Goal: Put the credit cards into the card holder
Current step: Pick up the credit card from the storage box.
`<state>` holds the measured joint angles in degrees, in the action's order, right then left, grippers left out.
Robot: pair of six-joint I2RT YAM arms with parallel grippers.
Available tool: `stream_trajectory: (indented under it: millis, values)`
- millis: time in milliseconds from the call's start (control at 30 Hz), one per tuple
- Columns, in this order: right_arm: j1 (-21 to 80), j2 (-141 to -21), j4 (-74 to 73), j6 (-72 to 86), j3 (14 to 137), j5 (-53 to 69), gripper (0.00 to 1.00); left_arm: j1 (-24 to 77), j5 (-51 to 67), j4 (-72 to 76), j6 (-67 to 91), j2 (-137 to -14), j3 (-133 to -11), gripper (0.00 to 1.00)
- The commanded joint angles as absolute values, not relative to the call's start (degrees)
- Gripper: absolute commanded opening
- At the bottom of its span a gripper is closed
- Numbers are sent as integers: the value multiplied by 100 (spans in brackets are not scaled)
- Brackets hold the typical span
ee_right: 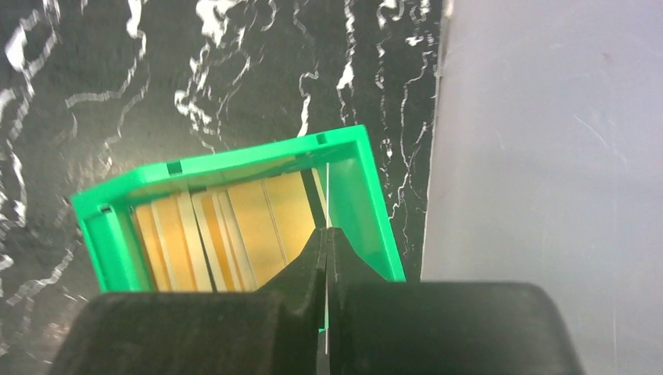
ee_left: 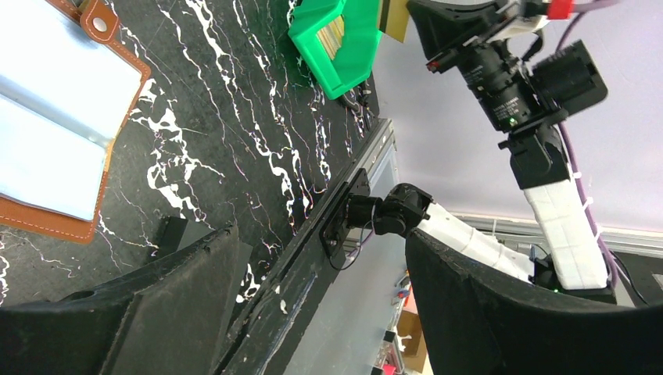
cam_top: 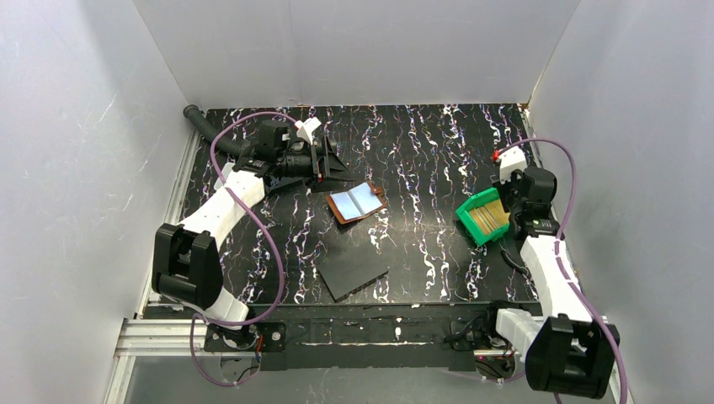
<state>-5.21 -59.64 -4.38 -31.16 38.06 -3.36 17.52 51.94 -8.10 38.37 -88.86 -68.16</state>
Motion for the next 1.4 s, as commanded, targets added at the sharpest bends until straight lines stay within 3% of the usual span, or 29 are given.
stream_trajectory:
  millis: [0,300,667,833,1033,1167,1367]
  values:
    - [-416,-5378,-168,-1537,3909,-908,1,1720,5370,-773,3770,-8973,-6770,76]
    - [-11,-5207,-1634,470,4680,-1965,1,1775,5422,-685,3735,-8932,-6744,76]
    - [549,-5315,-2596,2371,5924,-88,1,2254,5604,315,4933,-8581,-6570,77]
    - [883,-5398,-1768,3741,5664,1492,1,2731,5262,599,5430,-8243,-6514,79]
    - [1401,-5689,-302,5338,5432,2469,1,2813,5357,1690,6433,-7929,-6126,77]
    - [1843,-6068,958,6254,5287,2809,1,2833,5306,2134,6900,-7691,-5912,76]
    - [2202,-6266,1665,6779,5480,2857,1,2865,4768,2144,7232,-7248,-5623,72]
